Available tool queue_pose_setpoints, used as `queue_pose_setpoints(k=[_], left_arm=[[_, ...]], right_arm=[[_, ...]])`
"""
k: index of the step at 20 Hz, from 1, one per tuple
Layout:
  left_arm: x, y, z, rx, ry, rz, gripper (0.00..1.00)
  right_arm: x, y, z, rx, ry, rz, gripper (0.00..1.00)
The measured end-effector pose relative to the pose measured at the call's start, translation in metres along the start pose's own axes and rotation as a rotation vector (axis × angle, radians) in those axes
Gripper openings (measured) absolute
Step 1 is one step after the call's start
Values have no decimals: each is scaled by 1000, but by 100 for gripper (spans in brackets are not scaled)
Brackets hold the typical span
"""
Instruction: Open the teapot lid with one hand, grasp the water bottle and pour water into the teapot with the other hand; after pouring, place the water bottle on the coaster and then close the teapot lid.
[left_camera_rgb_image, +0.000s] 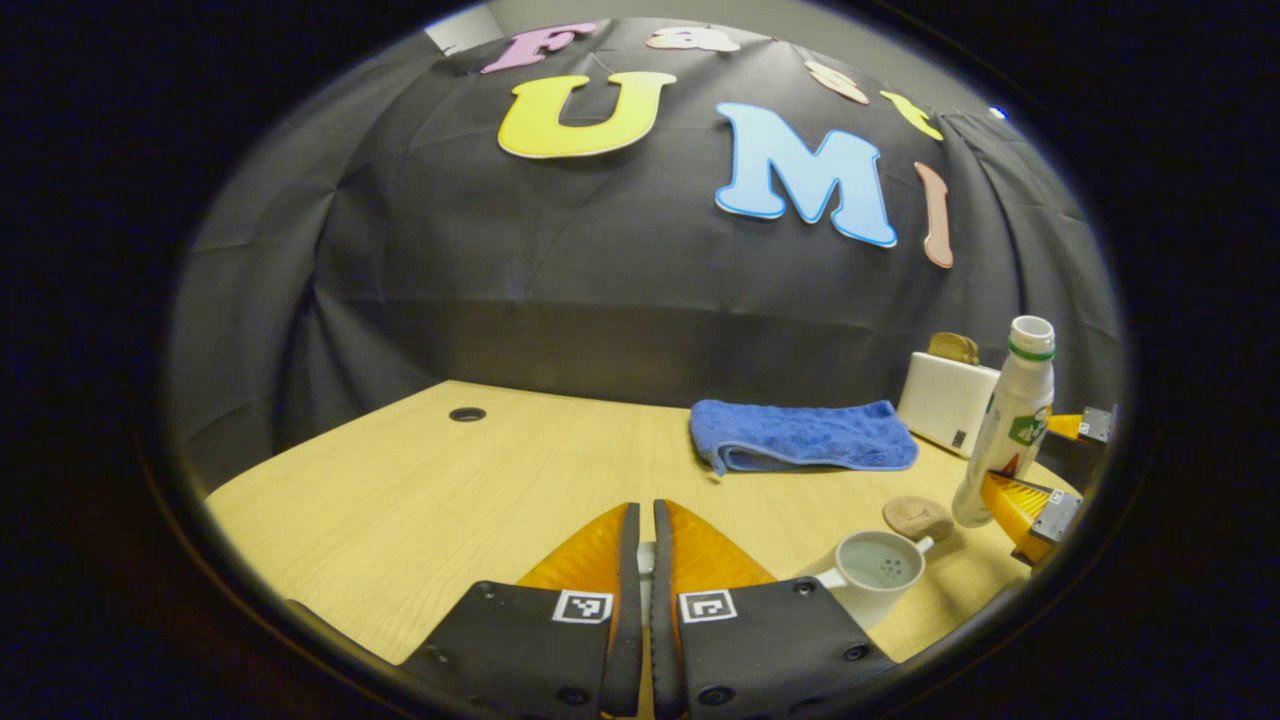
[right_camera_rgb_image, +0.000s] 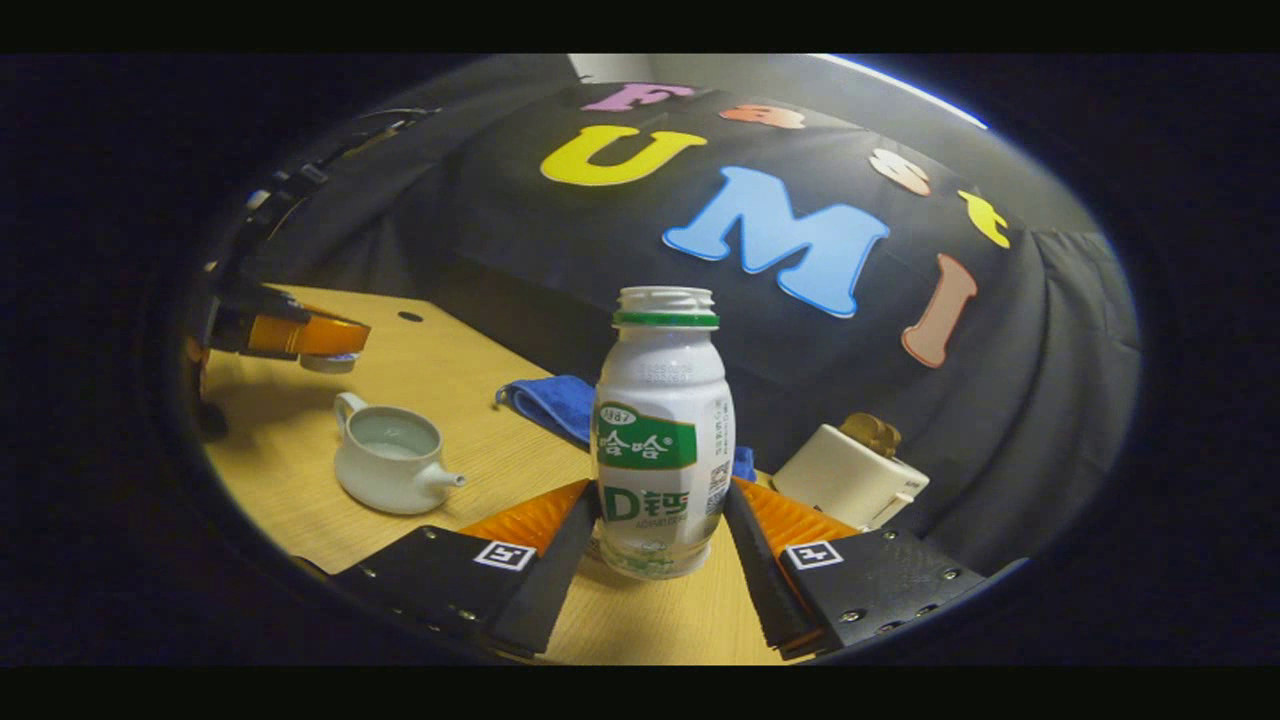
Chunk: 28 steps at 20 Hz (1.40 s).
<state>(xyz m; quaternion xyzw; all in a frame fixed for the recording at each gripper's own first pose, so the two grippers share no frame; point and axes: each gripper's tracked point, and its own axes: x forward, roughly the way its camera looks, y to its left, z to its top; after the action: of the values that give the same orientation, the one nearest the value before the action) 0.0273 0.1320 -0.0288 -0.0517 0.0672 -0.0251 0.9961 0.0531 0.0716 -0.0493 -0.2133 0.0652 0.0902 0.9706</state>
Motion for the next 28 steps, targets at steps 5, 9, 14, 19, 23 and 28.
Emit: queue_pose_setpoints(k=[5, 9, 14, 19, 23, 28], left_arm=[[-3, -30, 13, 31, -45, -84, 14], [-10, -62, 24, 94, -99, -148, 14], [-17, -112, 27, 166, -134, -251, 11], [-11, -130, 15, 201, -111, -282, 11], [-8, -138, 9, 208, -101, -289, 11], [-5, -147, 2, 218, -88, -293, 11]], right_arm=[[-4, -10, 1, 122, -32, -10, 76], [-6, -9, -4, 163, -19, 3, 76], [-3, -11, -7, 177, -6, 7, 76], [-7, -13, -8, 176, -7, 3, 76], [-7, -14, -7, 178, -9, 2, 76], [-7, -15, -7, 181, -6, 3, 76]])
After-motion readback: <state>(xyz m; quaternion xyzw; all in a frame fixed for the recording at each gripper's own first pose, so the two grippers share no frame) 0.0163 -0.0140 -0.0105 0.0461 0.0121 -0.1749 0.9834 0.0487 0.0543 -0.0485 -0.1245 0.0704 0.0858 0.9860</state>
